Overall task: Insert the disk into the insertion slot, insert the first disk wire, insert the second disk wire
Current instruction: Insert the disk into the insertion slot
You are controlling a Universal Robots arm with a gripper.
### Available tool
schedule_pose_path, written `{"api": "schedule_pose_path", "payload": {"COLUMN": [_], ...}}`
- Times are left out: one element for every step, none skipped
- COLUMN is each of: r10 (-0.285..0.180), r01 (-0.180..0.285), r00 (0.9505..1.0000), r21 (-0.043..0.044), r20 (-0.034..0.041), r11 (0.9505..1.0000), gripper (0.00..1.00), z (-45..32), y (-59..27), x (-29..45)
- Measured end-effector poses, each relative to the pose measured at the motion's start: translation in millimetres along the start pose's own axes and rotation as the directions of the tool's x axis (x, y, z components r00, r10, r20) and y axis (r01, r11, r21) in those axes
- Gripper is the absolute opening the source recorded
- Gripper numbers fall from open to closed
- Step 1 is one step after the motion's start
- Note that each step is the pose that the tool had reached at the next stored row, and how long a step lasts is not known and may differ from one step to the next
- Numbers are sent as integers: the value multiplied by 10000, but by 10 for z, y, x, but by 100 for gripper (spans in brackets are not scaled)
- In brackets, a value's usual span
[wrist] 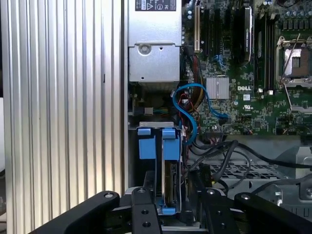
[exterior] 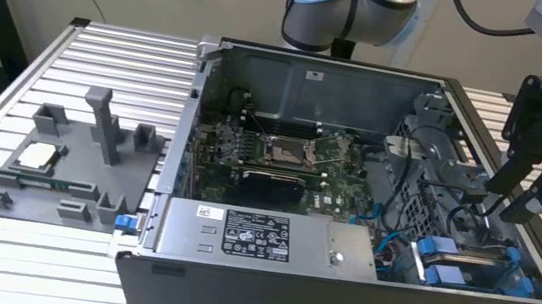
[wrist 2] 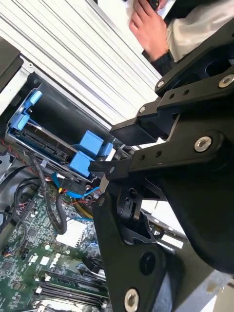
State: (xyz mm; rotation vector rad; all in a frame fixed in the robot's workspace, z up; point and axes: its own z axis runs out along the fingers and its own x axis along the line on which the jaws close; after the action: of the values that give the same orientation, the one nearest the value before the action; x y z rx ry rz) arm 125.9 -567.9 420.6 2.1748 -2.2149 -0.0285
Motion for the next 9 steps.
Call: {"api": "schedule_pose_path", "payload": {"r10": [1,0,0,0,0,0,0,0,-1], "r01": [-1,0,0,0,0,0,0,0,1], "r00": [10000,10000,10000,10000,10000,10000,10000,10000,10000], "r21": [0,0,0,0,0,0,0,0,-1], "r20": [-3,-3,-3,-3,-1,0,7,16,23], "r11": [10000,10000,10000,10000,10000,10000,10000,10000,10000], "gripper": [40,40,40,40,40,40,40,40,40], "z": [-3,-3,-3,-4,-3,-3,-1,2,4], "y": [0,0,0,0,0,0,0,0,0], "x": [0,0,0,-1,-3,-7,-11,-15,-20]}}
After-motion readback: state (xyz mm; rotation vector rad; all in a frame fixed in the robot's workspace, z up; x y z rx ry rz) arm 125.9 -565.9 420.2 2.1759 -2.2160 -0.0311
